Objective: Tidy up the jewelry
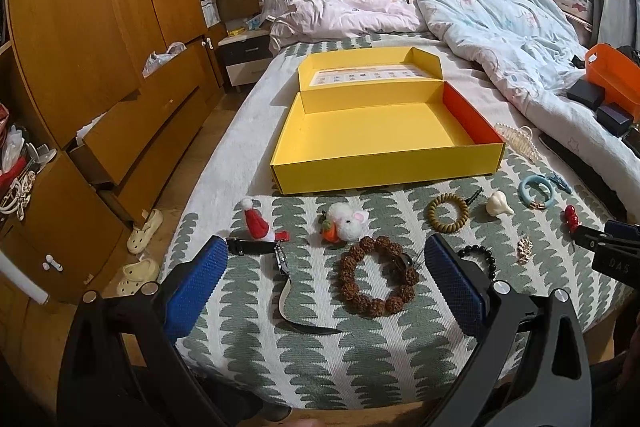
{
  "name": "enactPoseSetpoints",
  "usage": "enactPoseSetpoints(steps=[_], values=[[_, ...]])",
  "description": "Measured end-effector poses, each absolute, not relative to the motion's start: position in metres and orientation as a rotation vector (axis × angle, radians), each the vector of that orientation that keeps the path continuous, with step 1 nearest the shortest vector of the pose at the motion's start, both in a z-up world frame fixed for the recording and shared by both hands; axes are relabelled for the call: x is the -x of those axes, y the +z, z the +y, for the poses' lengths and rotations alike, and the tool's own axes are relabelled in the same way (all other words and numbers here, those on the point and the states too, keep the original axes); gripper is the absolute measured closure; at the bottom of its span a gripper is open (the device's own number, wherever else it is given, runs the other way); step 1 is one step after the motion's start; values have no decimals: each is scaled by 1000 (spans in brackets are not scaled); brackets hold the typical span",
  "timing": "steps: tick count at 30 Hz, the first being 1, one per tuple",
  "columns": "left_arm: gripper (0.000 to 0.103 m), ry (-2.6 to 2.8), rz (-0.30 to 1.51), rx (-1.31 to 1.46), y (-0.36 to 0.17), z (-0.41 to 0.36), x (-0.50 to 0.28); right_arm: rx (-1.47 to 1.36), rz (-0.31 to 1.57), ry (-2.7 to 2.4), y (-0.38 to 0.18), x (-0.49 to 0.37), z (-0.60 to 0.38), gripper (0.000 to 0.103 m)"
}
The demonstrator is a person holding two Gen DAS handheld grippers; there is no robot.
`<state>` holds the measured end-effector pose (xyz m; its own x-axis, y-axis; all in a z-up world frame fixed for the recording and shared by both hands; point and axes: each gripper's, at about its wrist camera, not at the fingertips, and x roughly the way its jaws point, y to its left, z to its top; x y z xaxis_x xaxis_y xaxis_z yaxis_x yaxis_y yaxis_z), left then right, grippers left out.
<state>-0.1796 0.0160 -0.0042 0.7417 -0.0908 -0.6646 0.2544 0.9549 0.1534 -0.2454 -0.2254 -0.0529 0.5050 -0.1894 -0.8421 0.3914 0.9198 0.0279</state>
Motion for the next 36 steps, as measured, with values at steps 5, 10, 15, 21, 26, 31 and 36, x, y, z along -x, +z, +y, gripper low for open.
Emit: enactPoseSetpoints(steps=[5,10,15,21,26,31,36], values=[[6,-193,719,-242,-6,17,178,-239,978,-364,-52,247,-229,40],[6,-196,716,-243,-5,16,177,-240,983,-366,-53,246,-230,40],[6,-190,715,-244,-5,17,177,-241,982,-365,-53,246,-229,40],[6,-197,715,-239,-3,18,175,-242,987,-366,-54,244,-229,40],[6,-194,703,-237,0,17,176,-242,984,-366,-54,243,-229,40],[6,-188,690,-240,1,18,176,-242,986,-366,-55,242,-229,40],[6,-203,696,-231,2,19,175,-242,982,-369,-55,242,-228,40]])
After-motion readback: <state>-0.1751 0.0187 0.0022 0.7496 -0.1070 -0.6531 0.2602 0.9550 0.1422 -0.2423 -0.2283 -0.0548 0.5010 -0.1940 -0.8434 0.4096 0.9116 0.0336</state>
